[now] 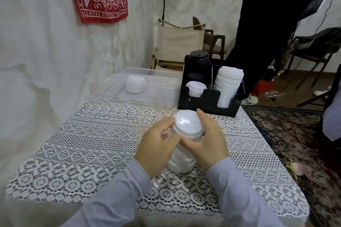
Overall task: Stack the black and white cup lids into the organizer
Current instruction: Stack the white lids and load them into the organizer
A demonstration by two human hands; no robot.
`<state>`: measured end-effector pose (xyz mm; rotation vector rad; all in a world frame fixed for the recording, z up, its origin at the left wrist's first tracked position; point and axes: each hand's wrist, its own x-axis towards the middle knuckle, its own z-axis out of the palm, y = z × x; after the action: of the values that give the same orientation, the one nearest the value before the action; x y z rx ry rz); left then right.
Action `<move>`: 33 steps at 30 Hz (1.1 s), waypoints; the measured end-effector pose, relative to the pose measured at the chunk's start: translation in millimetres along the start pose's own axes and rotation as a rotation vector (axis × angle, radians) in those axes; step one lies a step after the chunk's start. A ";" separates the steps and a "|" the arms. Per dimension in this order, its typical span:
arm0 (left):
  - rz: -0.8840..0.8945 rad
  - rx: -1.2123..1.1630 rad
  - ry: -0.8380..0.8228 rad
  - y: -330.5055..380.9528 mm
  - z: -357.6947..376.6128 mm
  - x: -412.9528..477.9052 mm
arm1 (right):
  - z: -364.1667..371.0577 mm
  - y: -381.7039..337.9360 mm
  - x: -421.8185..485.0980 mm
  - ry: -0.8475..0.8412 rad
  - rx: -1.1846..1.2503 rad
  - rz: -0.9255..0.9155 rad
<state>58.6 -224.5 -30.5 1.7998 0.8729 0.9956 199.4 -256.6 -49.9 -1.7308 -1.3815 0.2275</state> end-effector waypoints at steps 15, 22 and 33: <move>-0.075 -0.241 -0.115 -26.0 -10.1 8.8 | -9.3 15.4 -6.3 -0.099 0.452 -0.051; -0.114 -0.352 -0.135 -33.6 -16.4 16.5 | -12.4 15.2 2.8 -0.204 0.589 -0.013; -0.103 -0.388 -0.162 -34.2 -19.6 15.4 | -9.2 8.6 11.2 -0.280 0.592 -0.017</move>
<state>42.5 -191.7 -51.8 1.4673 0.6165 0.8706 215.1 -251.6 -46.5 -1.2206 -1.3449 0.8084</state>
